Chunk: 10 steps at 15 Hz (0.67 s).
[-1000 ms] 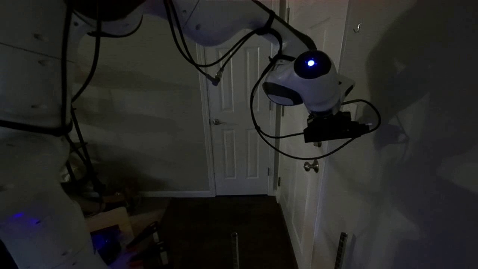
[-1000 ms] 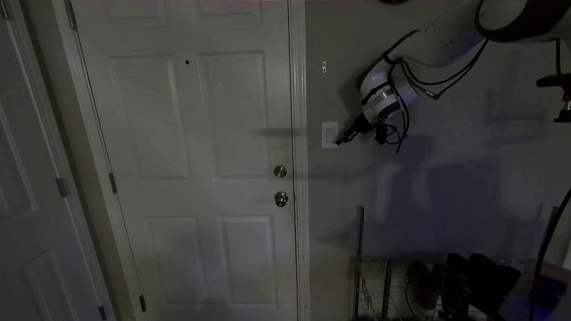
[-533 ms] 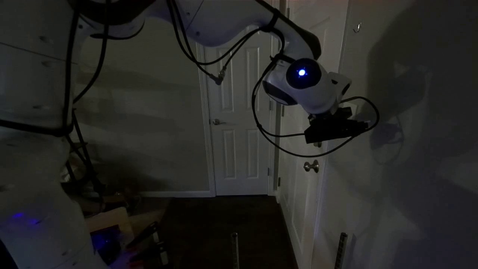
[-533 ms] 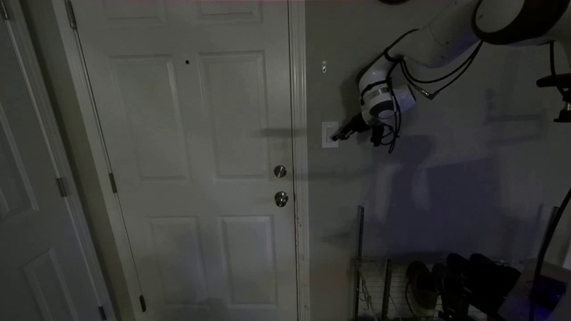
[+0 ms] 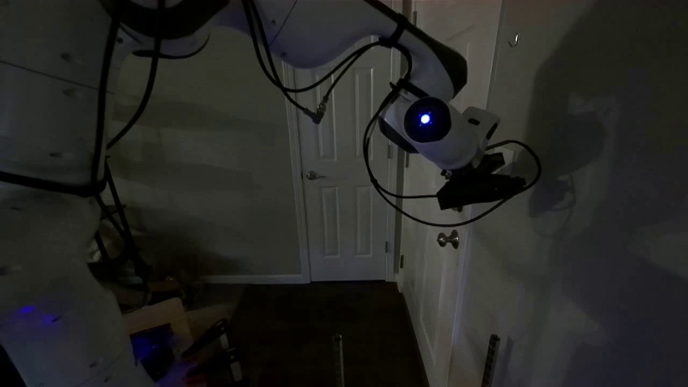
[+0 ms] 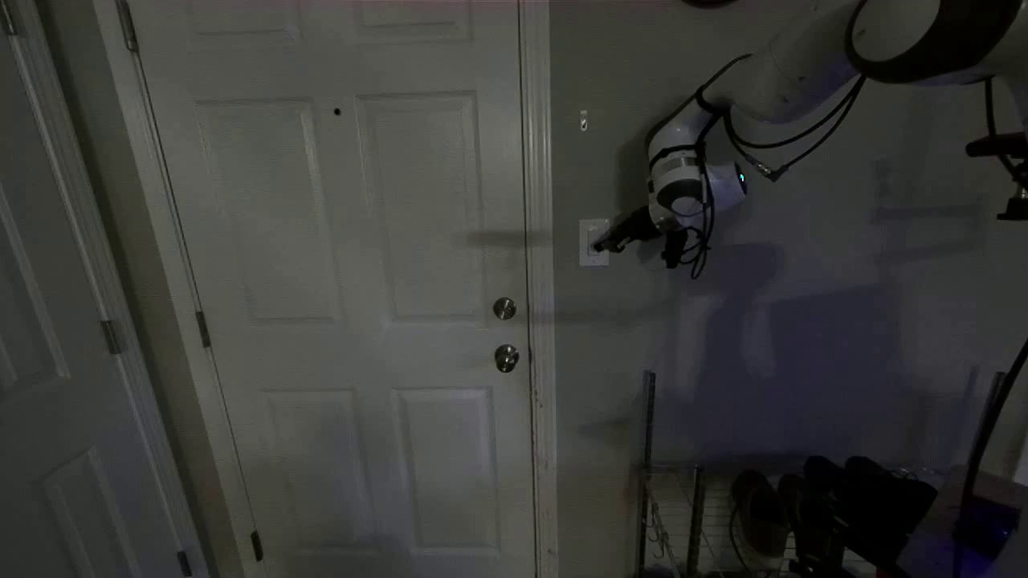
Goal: Turn the light switch on the wall on
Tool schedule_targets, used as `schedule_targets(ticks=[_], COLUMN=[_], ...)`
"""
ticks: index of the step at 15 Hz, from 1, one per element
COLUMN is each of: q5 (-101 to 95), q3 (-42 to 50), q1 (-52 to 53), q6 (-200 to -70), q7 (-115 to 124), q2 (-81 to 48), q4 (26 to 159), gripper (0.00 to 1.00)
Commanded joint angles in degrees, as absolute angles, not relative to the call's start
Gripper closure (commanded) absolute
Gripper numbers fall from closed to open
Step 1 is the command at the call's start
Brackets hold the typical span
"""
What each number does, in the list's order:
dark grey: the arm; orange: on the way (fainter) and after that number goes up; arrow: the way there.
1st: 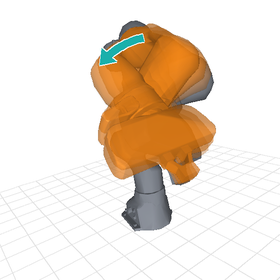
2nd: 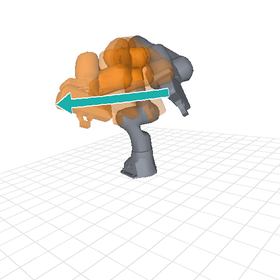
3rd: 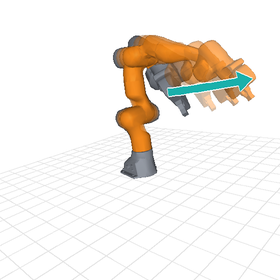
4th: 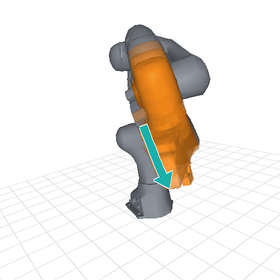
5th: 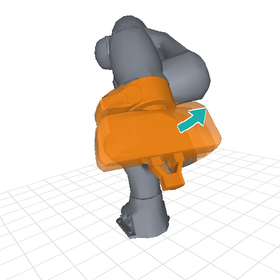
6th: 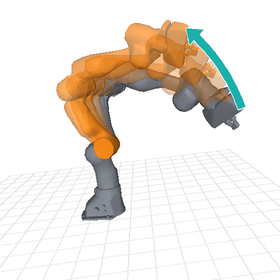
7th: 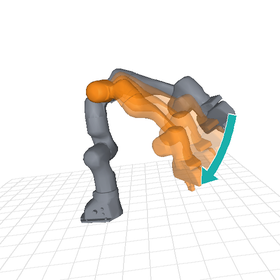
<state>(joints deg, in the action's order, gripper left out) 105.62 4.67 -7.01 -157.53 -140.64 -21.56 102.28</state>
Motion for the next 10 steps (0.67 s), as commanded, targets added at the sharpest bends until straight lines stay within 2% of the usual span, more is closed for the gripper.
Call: schedule_targets(ticks=[1,2,3,7,10], q5=[115.9,118.6,114.1,114.9,115.1], q3=[5.0,5.2,10.2,18.9,22.2], q1=[-6.6,-6.5,-2.6,3.9,7.8], q6=[-158.7,-158.6,-157.9,-157.5,-158.6], q7=[-152.9,-156.1,-149.8,-149.4,-149.4], q2=[-22.1,-22.2,-23.0,-25.3,-25.6], q4=[100.2,99.8,96.8,91.6,94.7], gripper=[0.98,0.98,0.98,0.98,0.98])
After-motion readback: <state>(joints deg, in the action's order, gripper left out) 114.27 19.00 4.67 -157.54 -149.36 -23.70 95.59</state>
